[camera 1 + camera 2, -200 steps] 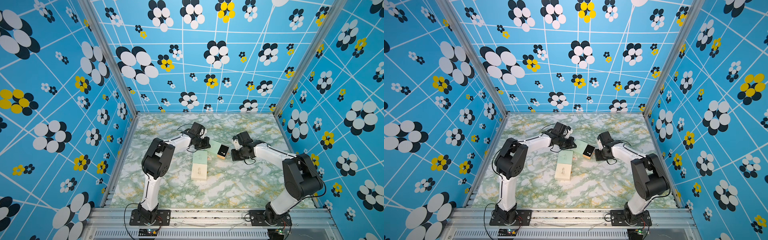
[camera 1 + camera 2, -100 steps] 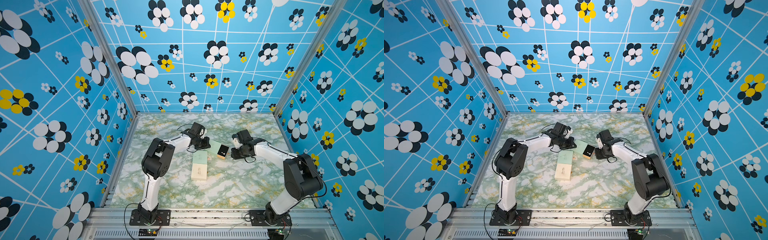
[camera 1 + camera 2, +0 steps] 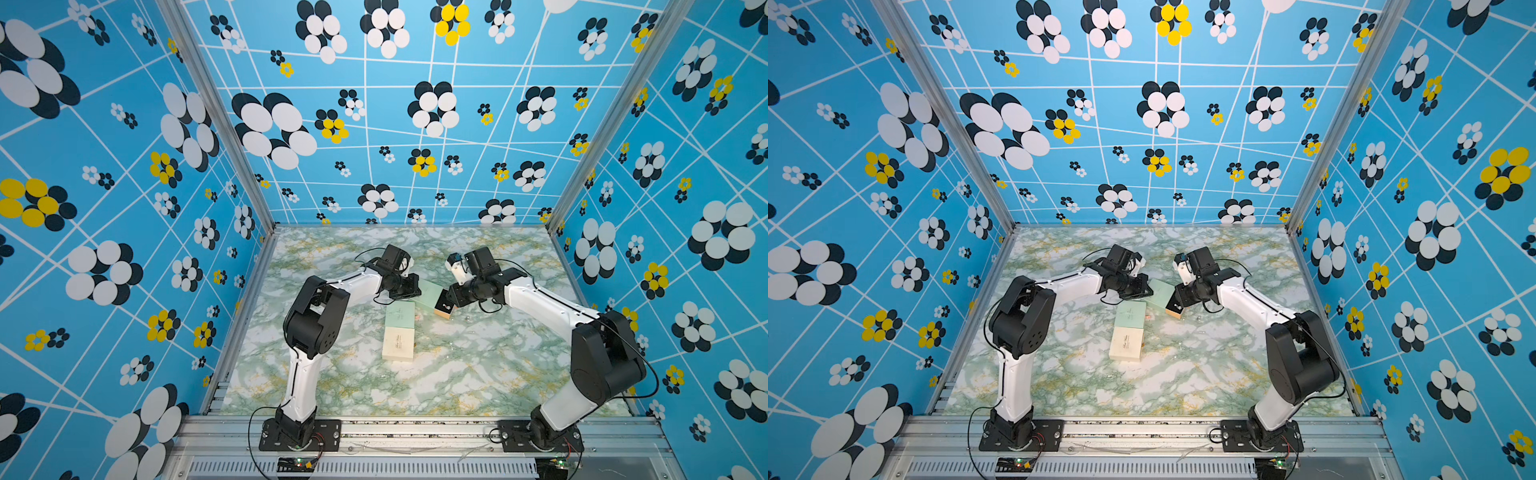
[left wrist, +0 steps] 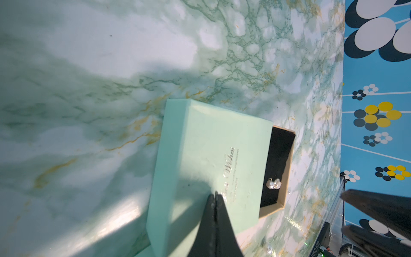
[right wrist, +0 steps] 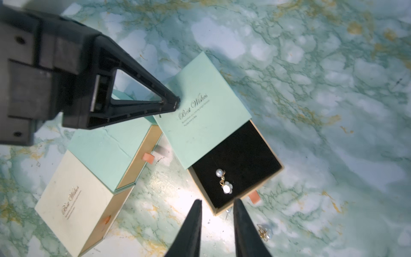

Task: Take out the earrings from the drawer-style jewelry box
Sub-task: Place the earring at the center of the board.

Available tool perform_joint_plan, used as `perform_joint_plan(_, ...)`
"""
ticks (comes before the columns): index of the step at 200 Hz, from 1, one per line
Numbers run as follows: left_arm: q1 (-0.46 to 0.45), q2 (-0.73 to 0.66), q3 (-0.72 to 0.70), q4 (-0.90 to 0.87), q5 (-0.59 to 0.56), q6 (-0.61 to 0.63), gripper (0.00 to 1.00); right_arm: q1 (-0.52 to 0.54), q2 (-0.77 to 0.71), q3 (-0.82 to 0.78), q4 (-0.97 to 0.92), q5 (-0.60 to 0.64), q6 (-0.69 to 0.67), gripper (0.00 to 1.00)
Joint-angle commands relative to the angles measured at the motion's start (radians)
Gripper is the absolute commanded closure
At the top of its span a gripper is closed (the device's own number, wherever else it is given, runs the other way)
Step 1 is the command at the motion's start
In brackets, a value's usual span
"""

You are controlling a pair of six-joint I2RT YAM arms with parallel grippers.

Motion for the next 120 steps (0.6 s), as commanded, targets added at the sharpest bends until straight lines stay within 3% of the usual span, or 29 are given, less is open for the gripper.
perform_joint_plan(1, 0.014, -0.005, -0.033, -0.082, -0.028, 0.02, 1.0, 0.025, 0.05, 0.022, -0.03, 0.048, -0.071, 0.73)
perform_joint_plan(120, 0.013, -0.014, -0.03, -0.092, -0.033, 0.02, 1.0, 0.039, 0.121, 0.049, -0.03, 0.07, -0.107, 0.73)
